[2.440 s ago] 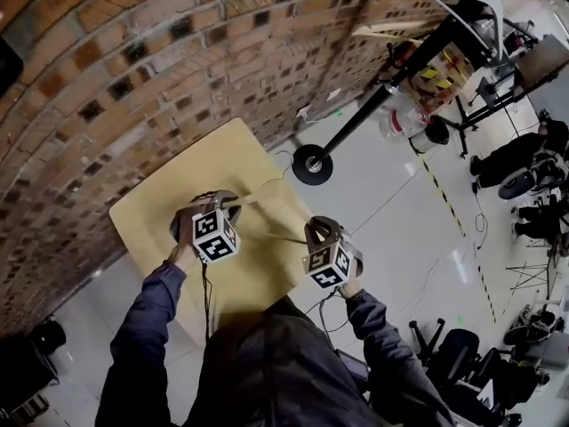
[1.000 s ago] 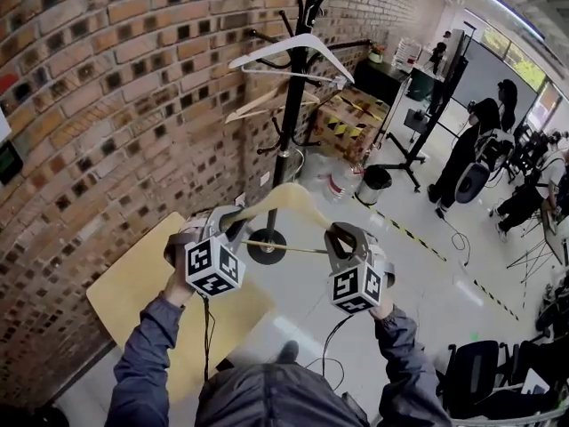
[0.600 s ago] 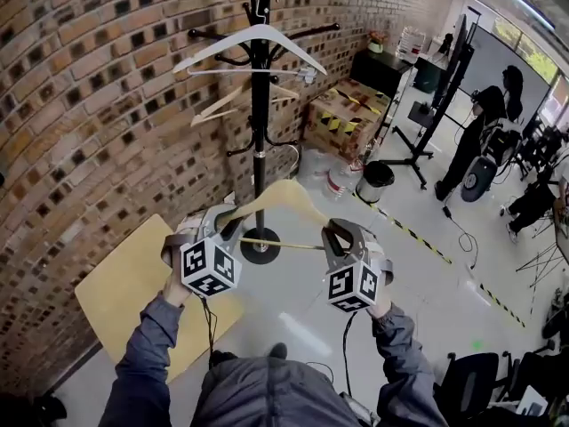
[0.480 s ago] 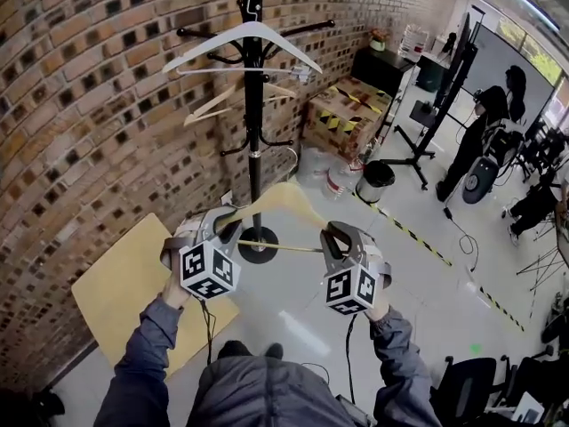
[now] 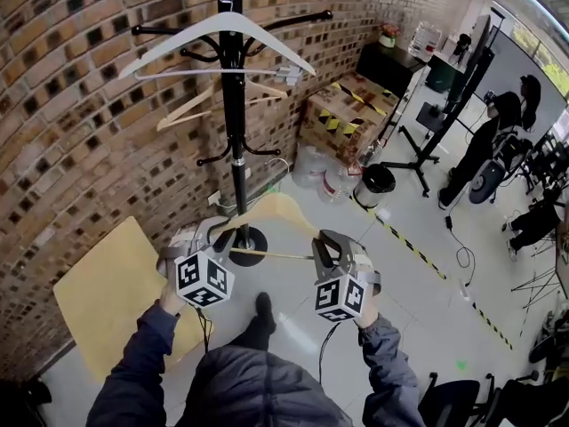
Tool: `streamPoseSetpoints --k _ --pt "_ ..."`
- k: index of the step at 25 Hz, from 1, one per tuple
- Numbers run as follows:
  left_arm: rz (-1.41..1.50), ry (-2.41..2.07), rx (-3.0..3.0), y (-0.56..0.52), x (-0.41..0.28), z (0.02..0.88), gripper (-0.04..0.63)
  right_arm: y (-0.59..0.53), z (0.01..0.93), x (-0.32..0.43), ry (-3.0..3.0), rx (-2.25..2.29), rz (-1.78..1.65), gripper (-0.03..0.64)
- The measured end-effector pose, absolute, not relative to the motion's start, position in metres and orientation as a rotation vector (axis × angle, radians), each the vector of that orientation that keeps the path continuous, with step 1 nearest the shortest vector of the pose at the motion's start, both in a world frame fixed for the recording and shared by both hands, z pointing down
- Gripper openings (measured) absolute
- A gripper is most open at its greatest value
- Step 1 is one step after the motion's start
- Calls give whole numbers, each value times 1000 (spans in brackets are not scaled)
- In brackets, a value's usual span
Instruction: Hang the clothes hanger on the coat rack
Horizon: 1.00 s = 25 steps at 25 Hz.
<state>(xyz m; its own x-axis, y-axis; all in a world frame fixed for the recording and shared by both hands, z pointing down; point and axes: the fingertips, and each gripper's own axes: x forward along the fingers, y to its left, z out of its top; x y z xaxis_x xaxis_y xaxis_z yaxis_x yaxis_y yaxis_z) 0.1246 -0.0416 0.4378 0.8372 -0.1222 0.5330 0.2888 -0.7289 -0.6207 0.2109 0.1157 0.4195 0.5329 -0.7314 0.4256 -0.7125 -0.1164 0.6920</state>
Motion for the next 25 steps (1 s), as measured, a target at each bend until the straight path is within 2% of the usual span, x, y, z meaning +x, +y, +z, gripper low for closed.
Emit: streamPoseSetpoints --k 12,25 --pt "-759 103 -2324 -84 238 501 86 53 481 354 -1230 1694 -82 87" --pt "-1006 491 -2337 -69 288 541 86 12 542 446 -1528 1419 -196 89"
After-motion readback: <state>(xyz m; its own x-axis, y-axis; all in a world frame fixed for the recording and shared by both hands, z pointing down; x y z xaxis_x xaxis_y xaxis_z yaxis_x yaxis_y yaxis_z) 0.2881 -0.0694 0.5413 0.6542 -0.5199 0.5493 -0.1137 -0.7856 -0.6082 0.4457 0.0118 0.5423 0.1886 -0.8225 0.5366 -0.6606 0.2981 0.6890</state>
